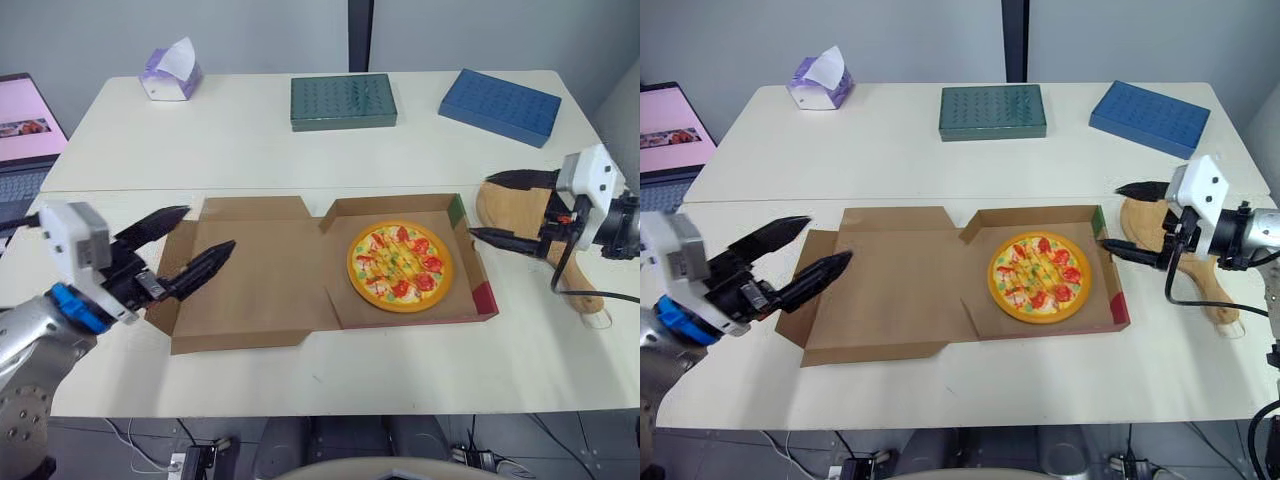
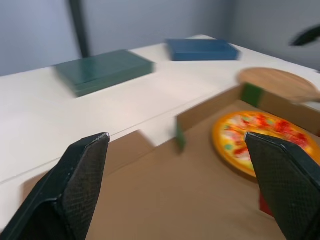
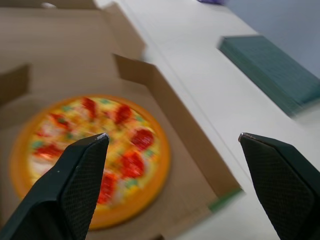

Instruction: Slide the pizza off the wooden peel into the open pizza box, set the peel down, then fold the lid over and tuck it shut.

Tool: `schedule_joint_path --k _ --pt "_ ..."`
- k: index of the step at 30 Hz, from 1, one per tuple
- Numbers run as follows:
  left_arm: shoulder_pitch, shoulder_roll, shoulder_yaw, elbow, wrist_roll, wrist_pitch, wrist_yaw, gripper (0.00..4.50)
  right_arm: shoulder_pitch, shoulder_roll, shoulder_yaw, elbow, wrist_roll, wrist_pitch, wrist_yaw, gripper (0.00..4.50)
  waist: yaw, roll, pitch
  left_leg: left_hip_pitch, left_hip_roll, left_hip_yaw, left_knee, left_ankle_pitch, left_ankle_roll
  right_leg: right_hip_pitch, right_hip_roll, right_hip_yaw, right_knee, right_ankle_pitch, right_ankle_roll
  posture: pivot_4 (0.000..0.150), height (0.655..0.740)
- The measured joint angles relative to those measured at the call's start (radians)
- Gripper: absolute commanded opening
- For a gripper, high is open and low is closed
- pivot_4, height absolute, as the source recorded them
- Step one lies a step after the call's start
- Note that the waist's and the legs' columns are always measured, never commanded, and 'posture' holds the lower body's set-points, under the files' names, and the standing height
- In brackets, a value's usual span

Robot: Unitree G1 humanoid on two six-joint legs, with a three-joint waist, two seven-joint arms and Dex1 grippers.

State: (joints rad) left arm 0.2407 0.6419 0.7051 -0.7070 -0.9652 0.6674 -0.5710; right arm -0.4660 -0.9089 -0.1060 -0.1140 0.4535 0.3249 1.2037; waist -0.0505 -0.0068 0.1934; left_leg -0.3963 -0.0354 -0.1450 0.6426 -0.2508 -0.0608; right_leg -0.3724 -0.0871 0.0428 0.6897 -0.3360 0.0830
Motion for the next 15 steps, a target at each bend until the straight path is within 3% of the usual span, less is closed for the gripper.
schedule_joint_path --k 5,9,12,15 --pt "0.261 -0.144 0.12 -0.058 -0.217 0.015 0.154 4.5 -0.114 0.064 0.105 0.009 0.001 -0.009 0.078 4.47 0.004 -0.003 -0.001 0.0 0.001 0.0 0.0 0.0 0.0 0.0 0.0 0.0 -0.001 0.0 0.0 0.15 0.74" --pt "0.437 -0.236 0.135 -0.074 -0.476 -0.004 0.289 4.5 -0.153 0.089 0.162 0.006 0.007 0.005 0.131 4.47 0.025 -0.004 -0.002 -0.001 0.007 0.0 0.0 -0.001 0.0 0.002 0.0 0.0 -0.008 0.003 0.002 0.15 0.74" --pt "0.56 -0.288 0.1 -0.076 -0.69 -0.029 0.381 4.5 -0.178 0.104 0.187 0.001 0.011 0.02 0.152 4.47 0.027 -0.005 -0.003 -0.001 0.007 0.001 0.0 -0.001 0.001 0.002 0.0 0.0 -0.01 0.003 0.002 0.15 0.74" --pt "0.651 -0.335 -0.007 -0.073 -0.807 -0.028 0.455 4.5 -0.183 0.105 0.192 -0.002 0.012 0.043 0.162 4.47 0.028 -0.006 -0.003 -0.001 0.005 0.003 0.0 -0.002 0.002 0.002 0.0 0.001 -0.01 0.003 0.002 0.15 0.74"
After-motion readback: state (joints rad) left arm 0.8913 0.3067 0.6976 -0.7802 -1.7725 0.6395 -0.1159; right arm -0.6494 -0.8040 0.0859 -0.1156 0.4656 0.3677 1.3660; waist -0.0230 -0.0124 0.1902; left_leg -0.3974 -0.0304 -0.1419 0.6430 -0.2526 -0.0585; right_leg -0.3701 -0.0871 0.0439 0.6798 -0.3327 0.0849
